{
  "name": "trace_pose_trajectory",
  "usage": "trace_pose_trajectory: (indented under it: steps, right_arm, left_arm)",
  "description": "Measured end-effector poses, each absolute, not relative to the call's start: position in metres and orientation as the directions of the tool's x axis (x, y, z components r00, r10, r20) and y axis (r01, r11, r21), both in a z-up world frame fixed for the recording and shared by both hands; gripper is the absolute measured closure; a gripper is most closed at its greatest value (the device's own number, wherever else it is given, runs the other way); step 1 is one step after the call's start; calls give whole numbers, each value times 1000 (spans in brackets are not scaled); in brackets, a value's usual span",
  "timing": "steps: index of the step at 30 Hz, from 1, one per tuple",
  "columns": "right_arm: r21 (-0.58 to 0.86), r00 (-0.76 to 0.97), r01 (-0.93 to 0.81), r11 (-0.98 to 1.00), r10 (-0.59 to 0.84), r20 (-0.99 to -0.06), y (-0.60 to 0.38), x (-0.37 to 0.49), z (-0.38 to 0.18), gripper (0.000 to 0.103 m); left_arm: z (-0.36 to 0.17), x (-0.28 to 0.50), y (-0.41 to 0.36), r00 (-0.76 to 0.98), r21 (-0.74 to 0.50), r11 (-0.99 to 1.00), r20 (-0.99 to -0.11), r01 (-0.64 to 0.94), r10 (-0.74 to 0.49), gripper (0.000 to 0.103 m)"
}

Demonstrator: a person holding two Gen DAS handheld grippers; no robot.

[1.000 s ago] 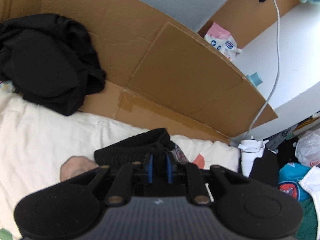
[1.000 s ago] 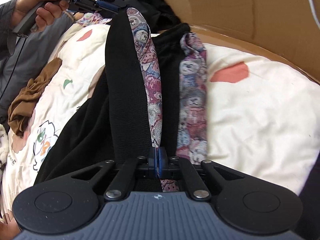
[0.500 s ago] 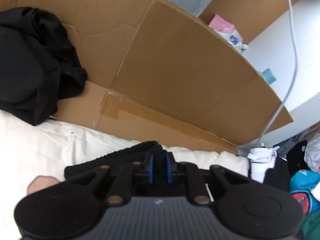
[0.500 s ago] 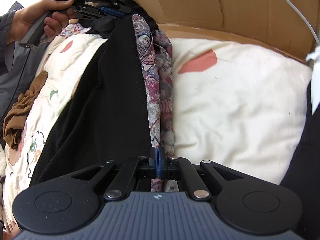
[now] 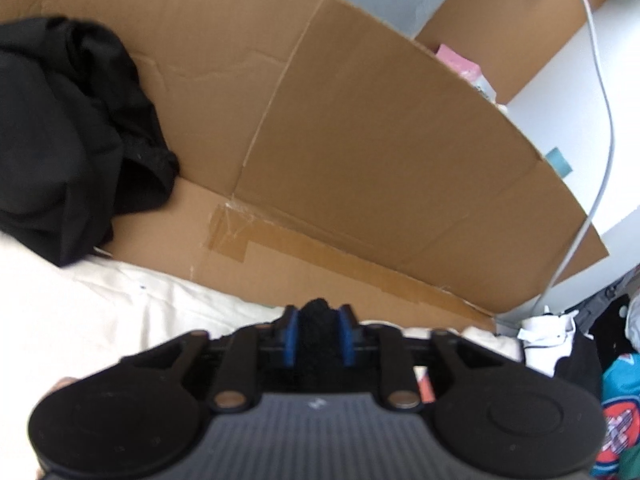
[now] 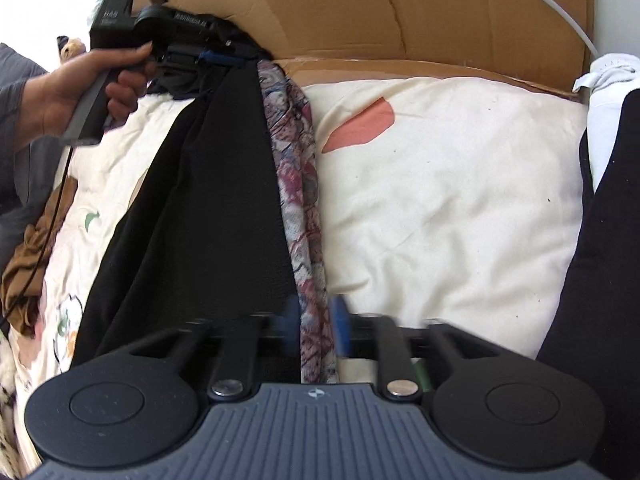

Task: Fold clothes
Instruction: 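Lift the waistband with the left gripper toward the leg hems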

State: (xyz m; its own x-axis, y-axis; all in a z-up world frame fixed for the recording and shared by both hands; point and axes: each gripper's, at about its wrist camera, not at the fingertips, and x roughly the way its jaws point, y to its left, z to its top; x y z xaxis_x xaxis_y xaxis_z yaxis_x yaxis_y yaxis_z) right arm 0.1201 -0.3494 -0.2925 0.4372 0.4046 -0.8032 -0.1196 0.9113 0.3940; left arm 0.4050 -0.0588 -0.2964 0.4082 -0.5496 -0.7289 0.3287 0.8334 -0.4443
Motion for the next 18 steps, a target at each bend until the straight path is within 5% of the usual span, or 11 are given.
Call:
trace_pose_trajectory:
  steps: [4,7,10,18]
  right_arm:
    - [364,387,-143,920,390,-835,-336,119,-303,48]
    - [336,357,-130,933,360,-862,-334,120,-308,73]
    - [297,342,-136,945,326,-881,-333,116,-308,81]
    - [272,339,-130,953,301,-891,-339,105,-299,79]
  left_arm:
    - [-284,397,-40,415,-401,852,-749,336,-517,54]
    - [-278,384,-21,407,-384,855,-759,349,-508,51]
    - [-276,366,-2,395,-377,851,-765,365,-508,46]
    - [-295,324,50,348,-424,847,-778,321,-522,46]
